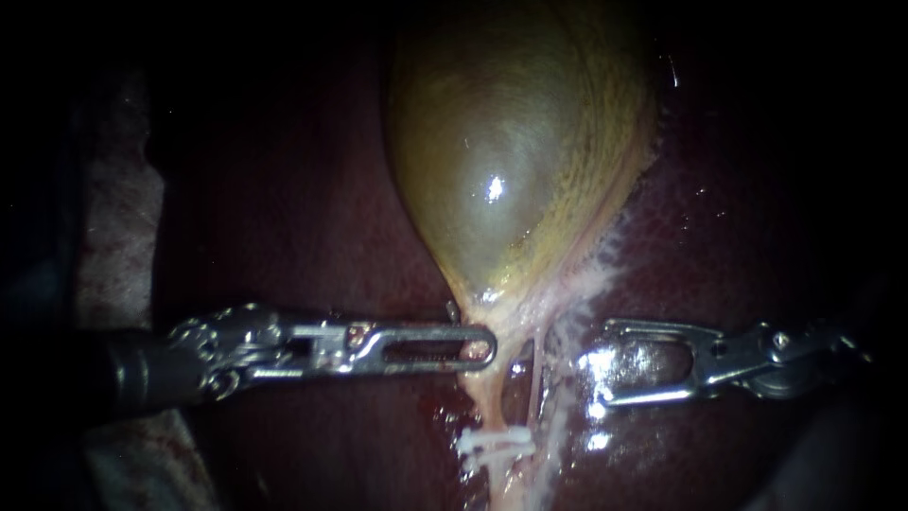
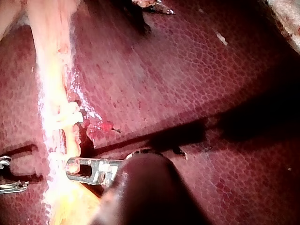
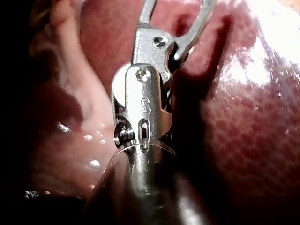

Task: Going back second clip left tube

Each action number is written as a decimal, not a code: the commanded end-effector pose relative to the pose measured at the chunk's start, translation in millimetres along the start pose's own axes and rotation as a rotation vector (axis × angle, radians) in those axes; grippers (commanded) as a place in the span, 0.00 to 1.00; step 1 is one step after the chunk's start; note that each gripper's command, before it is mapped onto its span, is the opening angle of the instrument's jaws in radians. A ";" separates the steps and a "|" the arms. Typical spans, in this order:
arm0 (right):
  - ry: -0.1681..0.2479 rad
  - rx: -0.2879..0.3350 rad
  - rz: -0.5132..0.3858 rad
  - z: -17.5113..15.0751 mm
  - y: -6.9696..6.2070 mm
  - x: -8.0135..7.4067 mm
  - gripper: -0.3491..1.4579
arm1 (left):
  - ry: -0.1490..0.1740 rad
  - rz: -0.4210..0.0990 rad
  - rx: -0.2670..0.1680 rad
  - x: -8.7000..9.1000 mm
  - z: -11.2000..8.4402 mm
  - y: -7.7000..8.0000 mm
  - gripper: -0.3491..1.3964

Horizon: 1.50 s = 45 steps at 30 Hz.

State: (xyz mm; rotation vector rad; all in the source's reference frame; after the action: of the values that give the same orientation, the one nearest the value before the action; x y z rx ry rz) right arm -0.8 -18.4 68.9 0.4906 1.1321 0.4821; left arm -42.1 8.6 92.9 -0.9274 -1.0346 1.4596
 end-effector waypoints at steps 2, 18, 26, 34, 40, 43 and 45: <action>-0.001 -0.002 0.001 0.0 0.0 0.0 0.52 | 0.000 0.001 0.000 0.1 0.1 -0.3 0.00; 0.000 -0.003 0.001 0.2 0.0 0.0 0.52 | 0.013 0.012 0.007 0.3 3.0 -2.5 0.00; 0.000 -0.003 0.001 0.3 -0.1 0.0 0.52 | 0.022 0.015 0.013 0.4 4.9 -3.1 0.00; 0.000 -0.004 0.001 0.3 -0.1 0.0 0.52 | 0.026 0.020 0.016 0.4 5.9 -4.1 0.00; 0.000 -0.004 0.001 0.4 -0.2 0.0 0.52 | 0.027 0.021 0.016 0.5 6.1 -4.3 0.00; 0.000 -0.004 0.001 0.4 -0.2 0.0 0.52 | 0.027 0.021 0.016 0.5 6.1 -4.3 0.00; 0.000 -0.004 0.001 0.4 -0.2 0.0 0.52 | 0.027 0.021 0.016 0.5 6.1 -4.3 0.00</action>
State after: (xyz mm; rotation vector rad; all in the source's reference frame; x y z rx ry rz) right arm -0.3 -18.6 68.9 0.4873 1.1306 0.4856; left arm -46.5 8.6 98.9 -0.9463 -0.9949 1.4666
